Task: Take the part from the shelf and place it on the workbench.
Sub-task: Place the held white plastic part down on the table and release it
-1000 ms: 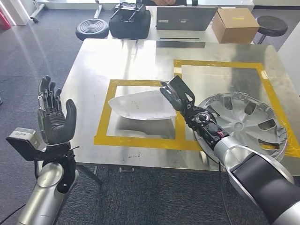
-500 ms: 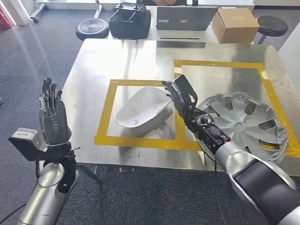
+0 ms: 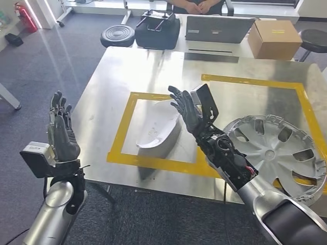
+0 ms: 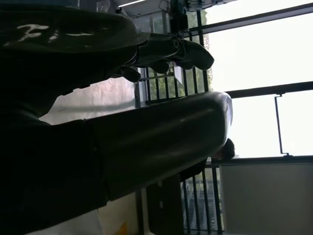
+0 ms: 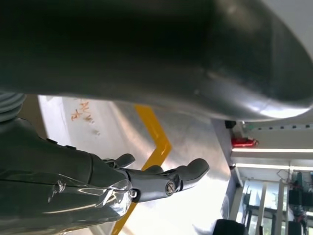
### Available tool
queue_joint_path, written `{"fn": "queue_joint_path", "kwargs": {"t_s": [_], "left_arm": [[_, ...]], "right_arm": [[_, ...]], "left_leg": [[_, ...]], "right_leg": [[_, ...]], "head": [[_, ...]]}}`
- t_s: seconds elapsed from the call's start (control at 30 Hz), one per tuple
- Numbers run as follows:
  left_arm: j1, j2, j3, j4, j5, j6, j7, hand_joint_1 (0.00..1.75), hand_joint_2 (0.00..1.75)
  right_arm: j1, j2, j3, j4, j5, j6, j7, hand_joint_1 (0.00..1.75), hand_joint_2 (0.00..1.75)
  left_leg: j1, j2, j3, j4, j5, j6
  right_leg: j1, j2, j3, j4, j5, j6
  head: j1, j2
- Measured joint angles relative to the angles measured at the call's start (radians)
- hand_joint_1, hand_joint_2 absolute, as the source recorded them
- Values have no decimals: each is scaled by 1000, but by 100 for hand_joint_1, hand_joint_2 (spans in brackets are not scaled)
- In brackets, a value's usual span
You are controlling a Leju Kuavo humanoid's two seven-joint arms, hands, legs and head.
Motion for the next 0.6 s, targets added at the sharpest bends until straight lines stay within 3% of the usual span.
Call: {"fn": "queue_joint_path", "kwargs": {"t_s": [0.03, 0.1, 0.17, 0.23, 0.3, 0.33, 0.37, 0.4, 0.43, 0.5, 0.53, 0.6], "left_arm": [[3, 1, 0, -4, -3, 0, 2, 0, 0], [10, 4, 0, -10, -7, 2, 6, 0, 0], [14, 9, 0, -18, -10, 5, 10, 0, 0], [15, 11, 0, -26, -12, 7, 14, 0, 0], [18, 11, 0, -30, -15, 7, 17, 0, 0], [21, 12, 0, -31, -17, 7, 20, 0, 0], [23, 13, 0, -33, -18, 6, 21, 0, 0], [25, 15, 0, -35, -19, 5, 22, 0, 0], [24, 16, 0, -38, -20, 3, 22, 0, 0], [20, 17, 0, -45, -22, 0, 23, 0, 0], [17, 17, 0, -48, -24, 0, 23, 0, 0], [14, 18, 0, -53, -26, 0, 24, 0, 0]], "right_arm": [[15, -1, -2, -31, -5, -2, 12, 0, 0], [41, -3, -4, -89, -14, -4, 30, 0, 0], [52, -4, -5, -143, -24, -5, 40, 0, 0], [60, -6, -6, -191, -32, -3, 46, 0, 0], [76, -9, -5, -231, -39, 2, 52, 0, 0], [85, -10, -4, -251, -44, 5, 56, 0, 0], [92, -12, -3, -270, -48, 8, 60, 0, 0], [98, -13, -2, -290, -51, 11, 63, 0, 0], [103, -14, 0, -308, -53, 13, 65, 0, 0], [115, -17, 2, -339, -54, 14, 70, 0, 0], [122, -18, 4, -352, -54, 14, 72, 0, 0], [132, -21, 7, -377, -54, 14, 76, 0, 0]], "left_leg": [[0, -8, -7, 7, 0, -7], [4, -17, -16, 9, 3, -17], [2, 18, -38, 48, -15, -21], [-4, 66, -103, 173, -64, -18], [-12, 80, -182, 309, -104, -9], [-18, 81, -202, 334, -101, -1], [-27, 82, -200, 317, -80, 10], [-38, 87, -177, 261, -44, 25], [-55, 106, -141, 182, -7, 43], [-87, 154, -76, 54, 29, 74], [-97, 168, -61, 24, 30, 82], [-97, 154, -53, 8, 26, 84]], "right_leg": [[3, 6, 4, -1, -9, -8], [9, -13, 4, 5, -9, -29], [13, -31, 6, 5, -8, -44], [21, -50, 10, 4, -11, -57], [33, -74, 15, 4, -18, -67], [39, -86, 18, 4, -22, -73], [44, -98, 21, 4, -25, -77], [47, -108, 25, 3, -29, -80], [50, -118, 30, 3, -34, -82], [56, -137, 38, 0, -42, -79], [59, -148, 41, -2, -46, -77], [63, -170, 47, -7, -54, -70]], "head": [[-1, 0], [-8, 0], [-22, 0], [-40, 0], [-48, 0], [-49, 0], [-49, 0], [-49, 0], [-49, 0], [-50, 0], [-51, 0], [-52, 0]]}}
